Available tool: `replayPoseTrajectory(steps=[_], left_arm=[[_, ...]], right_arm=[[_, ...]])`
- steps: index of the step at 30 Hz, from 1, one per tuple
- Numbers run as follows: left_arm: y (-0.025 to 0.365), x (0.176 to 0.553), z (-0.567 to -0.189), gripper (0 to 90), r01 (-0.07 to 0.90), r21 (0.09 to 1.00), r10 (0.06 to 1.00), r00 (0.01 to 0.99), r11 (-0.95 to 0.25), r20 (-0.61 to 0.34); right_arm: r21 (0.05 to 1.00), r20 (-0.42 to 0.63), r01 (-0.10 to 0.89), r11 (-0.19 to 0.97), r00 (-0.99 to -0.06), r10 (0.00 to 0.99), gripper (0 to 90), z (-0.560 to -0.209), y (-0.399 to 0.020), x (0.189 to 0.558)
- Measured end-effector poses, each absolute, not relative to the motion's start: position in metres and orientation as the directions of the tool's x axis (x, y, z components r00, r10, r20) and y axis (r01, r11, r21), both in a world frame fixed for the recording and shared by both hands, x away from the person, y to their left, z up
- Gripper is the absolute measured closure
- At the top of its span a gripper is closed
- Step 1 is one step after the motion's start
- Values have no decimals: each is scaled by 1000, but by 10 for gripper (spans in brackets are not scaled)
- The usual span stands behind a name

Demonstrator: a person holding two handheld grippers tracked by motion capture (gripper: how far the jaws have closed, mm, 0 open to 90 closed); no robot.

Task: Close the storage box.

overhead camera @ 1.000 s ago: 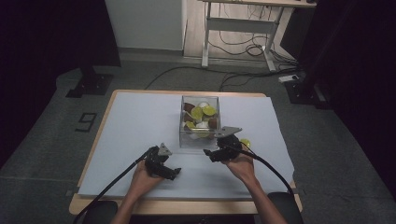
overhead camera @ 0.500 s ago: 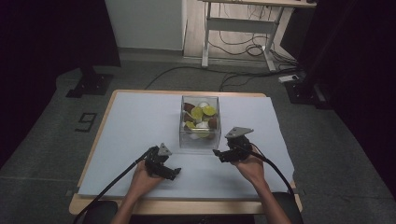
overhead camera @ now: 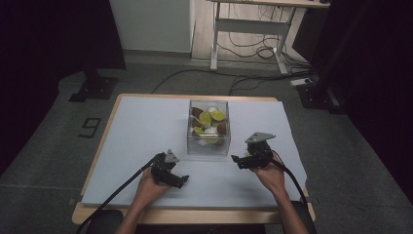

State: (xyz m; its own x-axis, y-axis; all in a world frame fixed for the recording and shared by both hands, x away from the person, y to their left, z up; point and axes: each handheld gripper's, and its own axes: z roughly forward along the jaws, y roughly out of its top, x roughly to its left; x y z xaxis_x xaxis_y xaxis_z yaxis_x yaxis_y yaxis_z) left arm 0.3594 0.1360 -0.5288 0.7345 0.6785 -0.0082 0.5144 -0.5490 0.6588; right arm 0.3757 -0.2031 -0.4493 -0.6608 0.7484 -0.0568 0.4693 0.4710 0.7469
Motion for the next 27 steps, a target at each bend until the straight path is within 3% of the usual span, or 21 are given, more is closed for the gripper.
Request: replayPoseTrajectory(steps=[10,27], left_arm=[[136,359,-529,0,514,659,678,735,-549,-8],[136,359,-529,0,514,660,679,734,-548,-9]], right_arm=[[740,-74,494,457,-615,785,135,-453,-222,373],[696,-58,571,435,-559,827,19,-483,-246,379]])
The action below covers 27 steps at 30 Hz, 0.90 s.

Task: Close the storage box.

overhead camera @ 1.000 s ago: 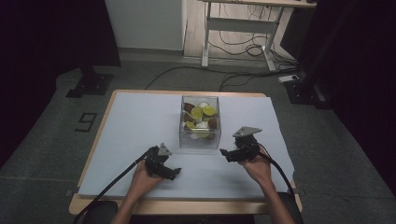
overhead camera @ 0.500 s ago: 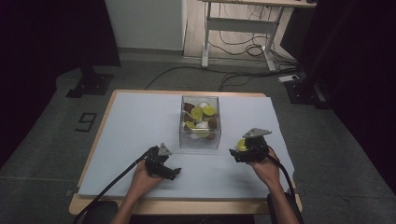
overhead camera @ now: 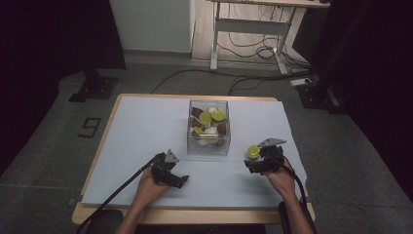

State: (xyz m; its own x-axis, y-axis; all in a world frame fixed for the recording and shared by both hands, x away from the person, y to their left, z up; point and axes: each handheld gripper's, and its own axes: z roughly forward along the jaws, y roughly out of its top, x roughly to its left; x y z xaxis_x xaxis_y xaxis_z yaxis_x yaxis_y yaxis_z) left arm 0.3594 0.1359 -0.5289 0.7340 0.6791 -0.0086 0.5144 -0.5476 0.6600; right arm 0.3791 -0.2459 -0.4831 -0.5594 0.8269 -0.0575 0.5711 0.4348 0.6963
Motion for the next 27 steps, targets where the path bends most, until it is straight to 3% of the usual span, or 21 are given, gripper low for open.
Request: replayPoseTrajectory(steps=[27], left_arm=[[136,359,-529,0,515,661,680,733,-547,-8]], right_arm=[[604,-10,677,422,-522,853,0,-524,-256,392]])
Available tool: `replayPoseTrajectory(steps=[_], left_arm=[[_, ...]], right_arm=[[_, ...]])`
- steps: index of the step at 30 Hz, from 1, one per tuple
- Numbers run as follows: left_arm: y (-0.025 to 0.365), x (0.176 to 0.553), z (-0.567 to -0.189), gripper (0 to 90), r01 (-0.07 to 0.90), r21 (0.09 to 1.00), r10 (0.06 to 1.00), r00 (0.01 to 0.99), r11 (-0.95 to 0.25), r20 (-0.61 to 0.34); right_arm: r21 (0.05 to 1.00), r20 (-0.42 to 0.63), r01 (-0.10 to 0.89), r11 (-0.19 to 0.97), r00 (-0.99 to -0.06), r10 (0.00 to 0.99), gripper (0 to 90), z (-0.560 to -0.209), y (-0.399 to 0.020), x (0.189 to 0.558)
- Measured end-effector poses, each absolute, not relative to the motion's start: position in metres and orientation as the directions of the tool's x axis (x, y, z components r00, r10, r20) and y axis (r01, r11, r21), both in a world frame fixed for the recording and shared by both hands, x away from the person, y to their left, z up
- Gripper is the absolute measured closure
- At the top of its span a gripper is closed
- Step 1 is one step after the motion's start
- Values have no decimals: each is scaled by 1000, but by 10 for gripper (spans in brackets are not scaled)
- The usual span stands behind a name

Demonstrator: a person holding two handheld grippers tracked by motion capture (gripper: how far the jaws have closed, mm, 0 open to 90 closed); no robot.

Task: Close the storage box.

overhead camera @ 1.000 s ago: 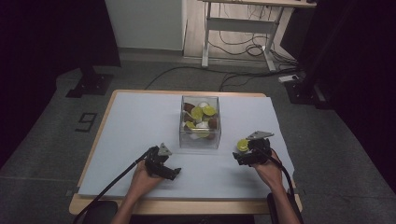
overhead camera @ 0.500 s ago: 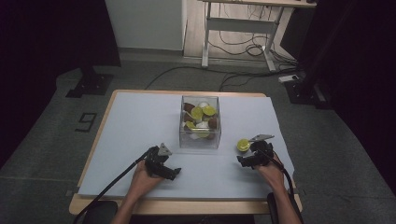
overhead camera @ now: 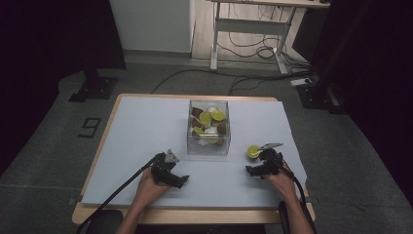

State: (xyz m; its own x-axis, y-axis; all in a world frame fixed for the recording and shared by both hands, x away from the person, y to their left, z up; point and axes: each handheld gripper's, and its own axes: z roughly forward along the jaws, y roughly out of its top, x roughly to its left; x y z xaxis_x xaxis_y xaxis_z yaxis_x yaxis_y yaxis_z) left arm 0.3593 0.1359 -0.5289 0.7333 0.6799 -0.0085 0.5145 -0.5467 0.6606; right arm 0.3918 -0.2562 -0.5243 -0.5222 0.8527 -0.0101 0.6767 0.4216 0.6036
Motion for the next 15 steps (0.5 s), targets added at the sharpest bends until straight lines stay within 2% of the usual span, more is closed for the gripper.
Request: replayPoseTrajectory(steps=[9,15], left_arm=[[136,359,-529,0,513,660,679,734,-548,-7],[136,359,-529,0,513,659,679,734,-550,-5]], right_arm=[[648,4,652,394,-520,854,0,-529,-259,387],[711,5,599,368,-528,849,0,-536,-264,380]])
